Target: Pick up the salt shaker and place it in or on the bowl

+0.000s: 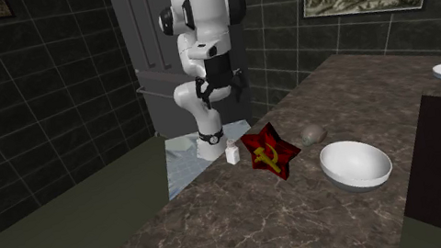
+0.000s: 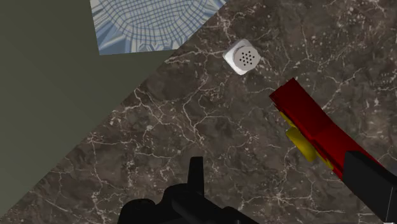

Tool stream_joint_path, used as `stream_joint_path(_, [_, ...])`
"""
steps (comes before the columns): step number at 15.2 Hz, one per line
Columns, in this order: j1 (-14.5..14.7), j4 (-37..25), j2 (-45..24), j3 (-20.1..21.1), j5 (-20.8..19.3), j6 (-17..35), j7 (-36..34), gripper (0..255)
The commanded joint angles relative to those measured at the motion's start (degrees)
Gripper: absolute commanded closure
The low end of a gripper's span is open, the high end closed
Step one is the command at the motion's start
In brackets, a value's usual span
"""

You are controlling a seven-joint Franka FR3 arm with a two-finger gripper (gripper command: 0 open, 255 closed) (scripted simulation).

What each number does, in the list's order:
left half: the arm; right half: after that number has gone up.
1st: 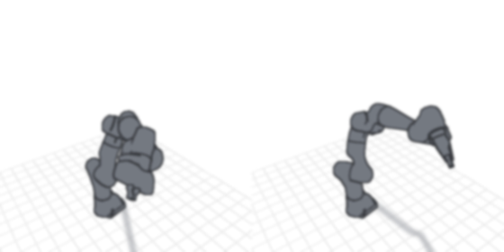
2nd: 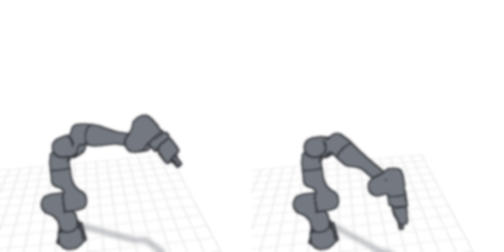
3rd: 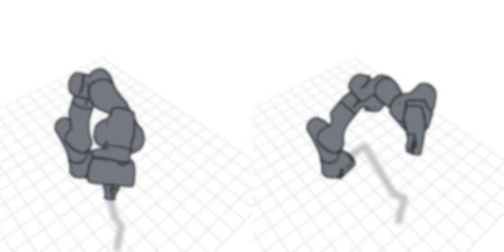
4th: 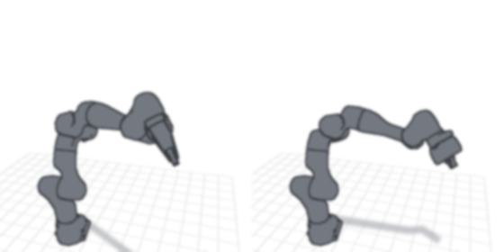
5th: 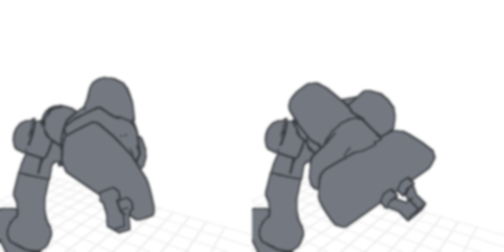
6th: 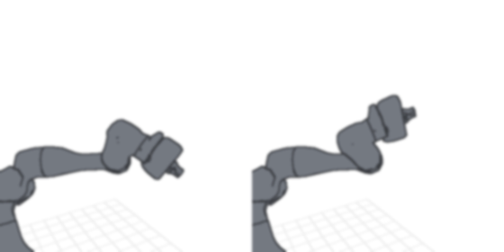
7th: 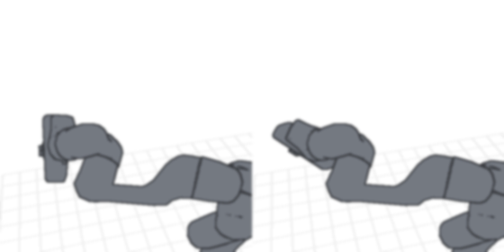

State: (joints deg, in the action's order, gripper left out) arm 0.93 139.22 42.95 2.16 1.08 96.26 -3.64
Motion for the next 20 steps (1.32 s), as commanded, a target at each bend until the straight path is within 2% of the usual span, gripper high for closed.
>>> stream_joint_path(1, [0.0, 0.0, 0.0, 0.0, 0.0, 0.0, 0.0, 0])
stream_joint_path(13, [1.17, 27.59, 12.33, 3.99, 3.53, 15.74, -6.68, 0])
stream_joint_path(20, [1.4, 31.99, 9.85, 4.46, 4.05, 22.61, -6.66, 0])
